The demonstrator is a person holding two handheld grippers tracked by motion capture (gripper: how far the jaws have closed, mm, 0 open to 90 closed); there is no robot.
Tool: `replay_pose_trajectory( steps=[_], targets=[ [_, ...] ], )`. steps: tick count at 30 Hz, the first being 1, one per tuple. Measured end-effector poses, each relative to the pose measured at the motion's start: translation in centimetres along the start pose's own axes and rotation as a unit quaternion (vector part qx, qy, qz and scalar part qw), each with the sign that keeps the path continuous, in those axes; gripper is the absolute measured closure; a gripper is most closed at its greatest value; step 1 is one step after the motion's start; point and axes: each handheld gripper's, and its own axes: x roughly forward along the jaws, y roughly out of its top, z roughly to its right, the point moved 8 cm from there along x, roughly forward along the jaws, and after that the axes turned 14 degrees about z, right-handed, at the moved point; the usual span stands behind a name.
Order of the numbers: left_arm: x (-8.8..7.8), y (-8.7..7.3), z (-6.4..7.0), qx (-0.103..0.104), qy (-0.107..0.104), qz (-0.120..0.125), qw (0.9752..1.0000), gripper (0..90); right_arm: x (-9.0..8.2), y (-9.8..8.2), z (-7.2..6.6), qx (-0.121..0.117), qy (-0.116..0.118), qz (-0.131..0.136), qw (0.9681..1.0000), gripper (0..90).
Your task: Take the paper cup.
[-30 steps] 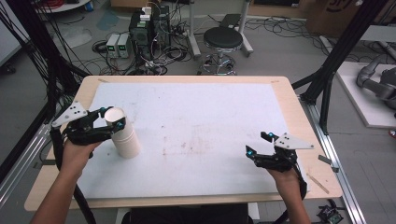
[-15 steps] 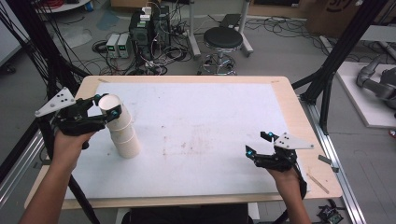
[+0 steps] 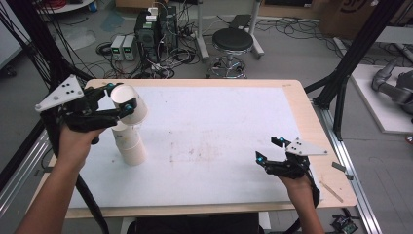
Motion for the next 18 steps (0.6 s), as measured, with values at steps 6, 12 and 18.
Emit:
replay_pose_trajectory(
  steps=[6,12,18],
  targets=[
    [2.2,-1.3,2.3,-0.016,-0.041,-0.01,0.999,35.2,0.1,0.0,-0.3,0.009,0.01,-0.003,0.9999,20.0],
    [3.8,-3.4,3.8,-0.036,-0.062,-0.017,0.9973,35.0,0.5,0.5,-0.8,0.019,0.034,-0.005,0.9992,19.9],
    [4.9,-5.4,4.7,-0.047,-0.08,-0.033,0.9951,34.9,1.2,0.9,-1.8,0.02,0.076,-0.009,0.9969,19.8]
  ],
)
